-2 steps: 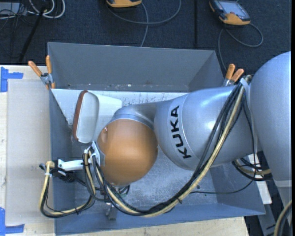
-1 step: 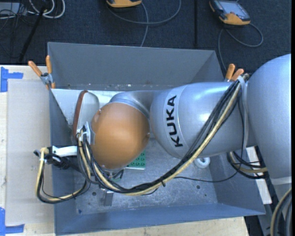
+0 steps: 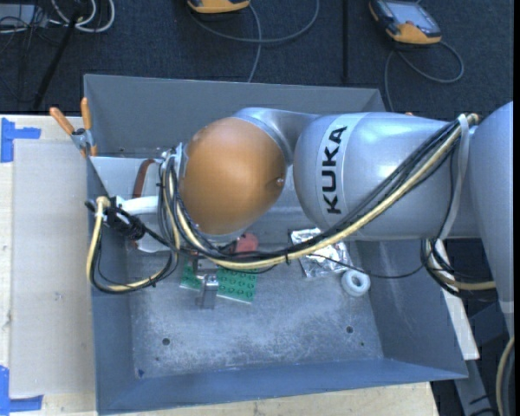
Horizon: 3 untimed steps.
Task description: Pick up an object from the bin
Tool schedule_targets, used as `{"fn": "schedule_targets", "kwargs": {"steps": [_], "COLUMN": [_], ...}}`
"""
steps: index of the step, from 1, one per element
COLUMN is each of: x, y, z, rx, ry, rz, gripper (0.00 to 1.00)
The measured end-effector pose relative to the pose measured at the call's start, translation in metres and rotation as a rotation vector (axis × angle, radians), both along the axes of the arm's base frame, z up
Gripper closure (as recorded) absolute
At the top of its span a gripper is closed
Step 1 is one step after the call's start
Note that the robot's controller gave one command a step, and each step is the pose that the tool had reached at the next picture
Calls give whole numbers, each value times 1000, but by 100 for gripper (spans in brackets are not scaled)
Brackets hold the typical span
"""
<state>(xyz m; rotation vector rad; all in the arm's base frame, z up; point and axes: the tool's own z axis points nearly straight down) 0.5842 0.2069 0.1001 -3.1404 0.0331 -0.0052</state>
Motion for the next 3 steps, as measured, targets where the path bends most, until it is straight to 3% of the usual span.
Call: {"fn": "schedule_targets", "kwargs": {"steps": [1,2,3], "x": [36,34,-12], "y": [-57,-54,-27], "z": [-28,-26,121], "rx": [8,1,3], "ry": [15,23,1], "rz": [-9,-6,24], "gripper": [0,100,100]}}
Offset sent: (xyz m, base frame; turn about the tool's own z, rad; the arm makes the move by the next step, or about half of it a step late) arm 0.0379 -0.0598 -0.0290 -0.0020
